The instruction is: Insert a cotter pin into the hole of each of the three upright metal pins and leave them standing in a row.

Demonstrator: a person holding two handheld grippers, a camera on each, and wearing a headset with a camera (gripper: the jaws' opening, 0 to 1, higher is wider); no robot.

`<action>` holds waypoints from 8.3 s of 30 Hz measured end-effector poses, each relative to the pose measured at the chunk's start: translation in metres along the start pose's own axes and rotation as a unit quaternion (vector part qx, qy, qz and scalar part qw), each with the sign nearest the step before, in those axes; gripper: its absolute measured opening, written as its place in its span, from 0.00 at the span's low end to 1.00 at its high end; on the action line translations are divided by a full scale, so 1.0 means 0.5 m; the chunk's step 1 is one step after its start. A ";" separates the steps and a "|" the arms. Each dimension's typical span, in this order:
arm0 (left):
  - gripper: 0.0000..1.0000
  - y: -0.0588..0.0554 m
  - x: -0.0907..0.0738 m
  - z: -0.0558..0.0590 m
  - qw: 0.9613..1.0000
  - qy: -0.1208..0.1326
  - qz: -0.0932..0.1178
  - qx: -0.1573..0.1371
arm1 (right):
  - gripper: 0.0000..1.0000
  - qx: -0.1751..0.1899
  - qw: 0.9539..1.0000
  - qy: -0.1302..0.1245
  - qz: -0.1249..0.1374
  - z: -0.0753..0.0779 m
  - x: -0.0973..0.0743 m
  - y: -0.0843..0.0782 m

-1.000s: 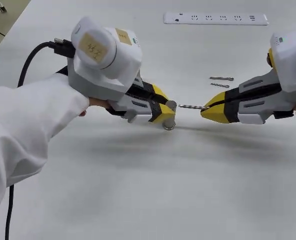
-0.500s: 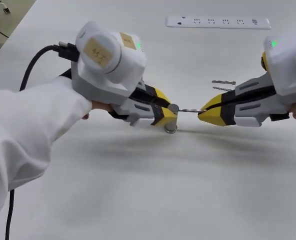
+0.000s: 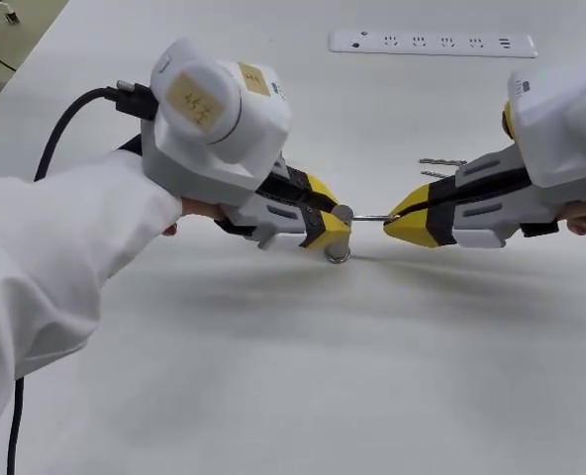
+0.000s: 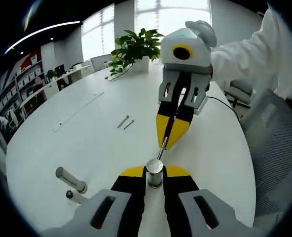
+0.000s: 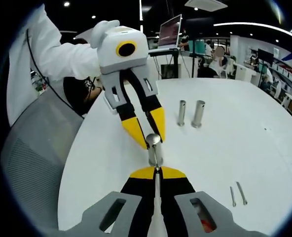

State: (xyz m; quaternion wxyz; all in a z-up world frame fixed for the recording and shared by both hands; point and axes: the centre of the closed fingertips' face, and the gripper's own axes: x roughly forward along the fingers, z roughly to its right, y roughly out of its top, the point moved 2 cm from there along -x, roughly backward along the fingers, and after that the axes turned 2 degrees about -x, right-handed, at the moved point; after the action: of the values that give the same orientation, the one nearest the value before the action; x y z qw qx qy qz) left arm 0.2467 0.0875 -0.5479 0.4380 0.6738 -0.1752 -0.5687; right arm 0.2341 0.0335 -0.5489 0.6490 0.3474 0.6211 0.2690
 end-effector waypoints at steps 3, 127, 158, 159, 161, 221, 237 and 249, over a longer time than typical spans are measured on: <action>0.10 0.000 0.000 0.001 1.000 0.001 0.000 -0.001 | 0.00 0.002 1.000 0.001 0.000 0.002 0.004 -0.005; 0.94 -0.067 -0.248 -0.019 0.937 0.176 0.188 -0.234 | 0.98 0.220 0.953 -0.176 0.109 -0.115 -0.215 -0.060; 0.60 -0.077 -0.162 -0.145 0.926 0.243 0.171 -0.234 | 0.98 0.245 0.942 -0.207 0.102 -0.158 -0.246 -0.098; 0.58 -0.077 -0.157 -0.148 0.926 0.245 0.170 -0.231 | 0.98 0.244 0.941 -0.209 0.102 -0.159 -0.249 -0.099; 0.51 -0.080 -0.152 -0.155 0.927 0.245 0.164 -0.231 | 0.98 0.245 0.940 -0.212 0.104 -0.159 -0.252 -0.097; 0.05 -0.044 -0.142 -0.182 0.937 0.248 0.142 -0.201 | 0.95 0.257 0.935 -0.213 0.121 -0.177 -0.259 -0.083; 0.05 0.044 -0.207 -0.046 0.942 0.215 0.184 -0.183 | 0.95 0.244 0.940 -0.202 0.130 -0.191 -0.253 -0.078; 0.05 0.092 -0.187 0.047 0.955 0.187 0.181 -0.142 | 0.94 0.252 0.936 -0.208 0.133 -0.196 -0.259 -0.087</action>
State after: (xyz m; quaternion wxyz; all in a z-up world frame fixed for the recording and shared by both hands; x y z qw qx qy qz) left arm 0.2096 0.1216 -0.4534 0.6498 0.6561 -0.1265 -0.3624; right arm 0.1223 -0.0827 -0.5015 0.6132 0.6270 0.4679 0.1096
